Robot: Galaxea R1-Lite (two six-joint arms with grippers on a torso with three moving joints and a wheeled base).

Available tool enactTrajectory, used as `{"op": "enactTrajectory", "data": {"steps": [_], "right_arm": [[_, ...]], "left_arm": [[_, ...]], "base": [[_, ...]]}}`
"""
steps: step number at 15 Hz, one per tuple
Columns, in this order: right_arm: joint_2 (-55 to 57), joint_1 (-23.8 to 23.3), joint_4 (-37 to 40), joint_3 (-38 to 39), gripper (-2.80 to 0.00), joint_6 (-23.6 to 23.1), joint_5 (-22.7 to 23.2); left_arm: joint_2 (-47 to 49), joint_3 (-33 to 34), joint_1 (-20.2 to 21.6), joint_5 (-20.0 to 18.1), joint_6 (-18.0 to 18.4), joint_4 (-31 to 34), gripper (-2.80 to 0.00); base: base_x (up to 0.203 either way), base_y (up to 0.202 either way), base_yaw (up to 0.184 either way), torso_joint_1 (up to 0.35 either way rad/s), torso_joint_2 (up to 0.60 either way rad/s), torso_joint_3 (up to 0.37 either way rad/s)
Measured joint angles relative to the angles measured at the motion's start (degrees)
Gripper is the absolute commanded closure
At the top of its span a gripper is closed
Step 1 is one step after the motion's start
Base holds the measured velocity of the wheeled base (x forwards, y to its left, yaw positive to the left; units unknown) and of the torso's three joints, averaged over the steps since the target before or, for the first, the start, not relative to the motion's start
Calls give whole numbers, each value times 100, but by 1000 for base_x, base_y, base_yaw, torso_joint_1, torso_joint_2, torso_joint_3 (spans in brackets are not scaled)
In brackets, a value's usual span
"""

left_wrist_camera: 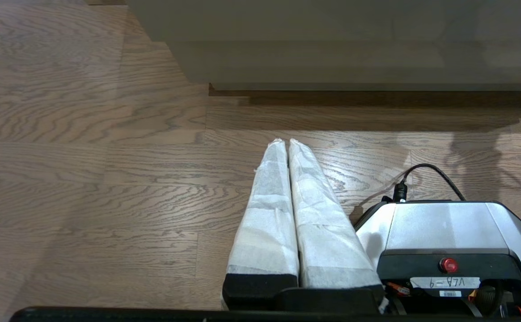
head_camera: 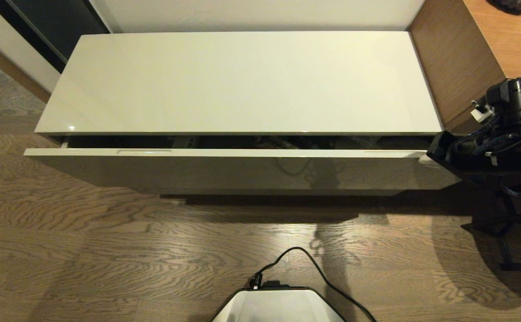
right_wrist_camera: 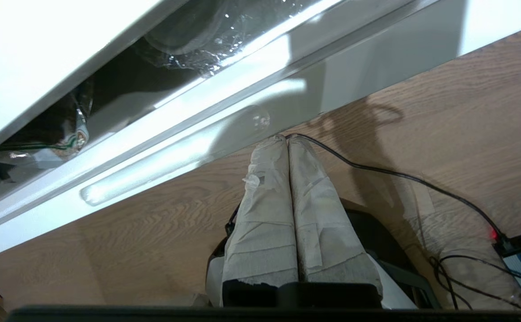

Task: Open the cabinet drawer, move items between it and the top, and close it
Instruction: Close the drawer

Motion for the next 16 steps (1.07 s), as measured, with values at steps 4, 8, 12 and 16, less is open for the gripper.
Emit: {"op": "enactTrajectory", "data": {"steps": [4, 8, 12, 16], "right_arm": [[26, -1, -259, 9, 0, -73, 10], [-72, -7, -640, 138, 0, -356, -60], [-74, -67, -1278, 423, 0, -709, -229], [0, -67, -1970, 756, 0, -977, -235]], "left_arm": [[0, 0, 0, 0, 0, 0, 0], [0, 0, 2, 0, -1, 0, 0], [0, 0, 2, 0, 0, 0, 0], [0, 0, 0, 0, -1, 1, 0]], "base": [[0, 0, 0, 0, 0, 0], [0, 0, 0, 0, 0, 0], [0, 0, 0, 0, 0, 0], [0, 0, 0, 0, 0, 0]]}}
